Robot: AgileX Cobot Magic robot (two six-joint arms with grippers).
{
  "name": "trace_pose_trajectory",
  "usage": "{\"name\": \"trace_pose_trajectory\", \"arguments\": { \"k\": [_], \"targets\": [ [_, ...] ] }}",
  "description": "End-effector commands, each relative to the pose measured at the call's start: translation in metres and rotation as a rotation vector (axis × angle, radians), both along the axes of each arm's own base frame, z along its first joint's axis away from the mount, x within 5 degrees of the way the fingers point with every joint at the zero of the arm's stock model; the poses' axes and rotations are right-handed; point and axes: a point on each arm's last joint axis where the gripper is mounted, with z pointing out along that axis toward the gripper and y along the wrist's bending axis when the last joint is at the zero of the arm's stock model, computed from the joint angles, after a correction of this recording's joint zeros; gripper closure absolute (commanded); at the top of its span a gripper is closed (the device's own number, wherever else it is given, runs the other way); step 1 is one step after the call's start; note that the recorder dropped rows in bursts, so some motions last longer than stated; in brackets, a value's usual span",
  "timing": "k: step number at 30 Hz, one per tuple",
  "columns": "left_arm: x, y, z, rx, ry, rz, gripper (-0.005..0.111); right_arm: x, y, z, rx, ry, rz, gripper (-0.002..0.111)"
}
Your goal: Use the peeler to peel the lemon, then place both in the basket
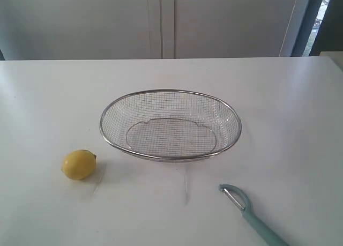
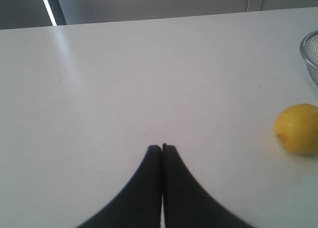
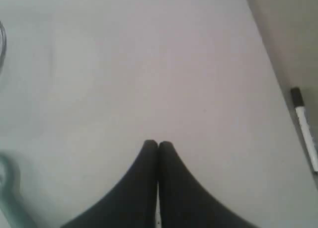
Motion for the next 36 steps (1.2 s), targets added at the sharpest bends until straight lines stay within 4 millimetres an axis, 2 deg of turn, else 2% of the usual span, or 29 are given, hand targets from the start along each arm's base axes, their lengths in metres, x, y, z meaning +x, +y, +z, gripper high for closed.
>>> {"name": "trace_pose_trajectory", "arguments": {
  "k": [1, 6, 12, 18, 26, 30, 36],
  "targets": [
    [0.0, 0.0, -0.001, -0.001, -0.003, -0.005, 0.107, 0.017, -0.003, -0.009, 0.012, 0.142, 0.006, 0.108],
    [0.0, 0.0, -0.001, -0.001, -0.003, -0.005, 0.107, 0.034, -0.003, -0.024, 0.028, 0.247, 0.038, 0.108],
    [0.0, 0.0, -0.001, -0.001, -0.003, -0.005, 0.107, 0.045, 0.006, -0.039, 0.034, 0.349, 0.091, 0.108],
    [0.0, 0.0, -0.001, -0.001, -0.003, -0.005, 0.107, 0.055, 0.017, -0.043, 0.022, 0.32, 0.149, 0.108],
    [0.0, 0.0, -0.001, -0.001, -0.003, -0.005, 0.107, 0.053, 0.019, -0.047, 0.046, 0.34, 0.161, 0.108],
    [0.0, 0.0, -0.001, -0.001, -0.003, -0.005, 0.107, 0.052, 0.034, -0.047, 0.122, 0.336, 0.299, 0.108],
    [0.0, 0.0, -0.001, -0.001, -0.003, -0.005, 0.107, 0.05, 0.052, -0.047, 0.108, 0.346, 0.404, 0.108]
  ]
}}
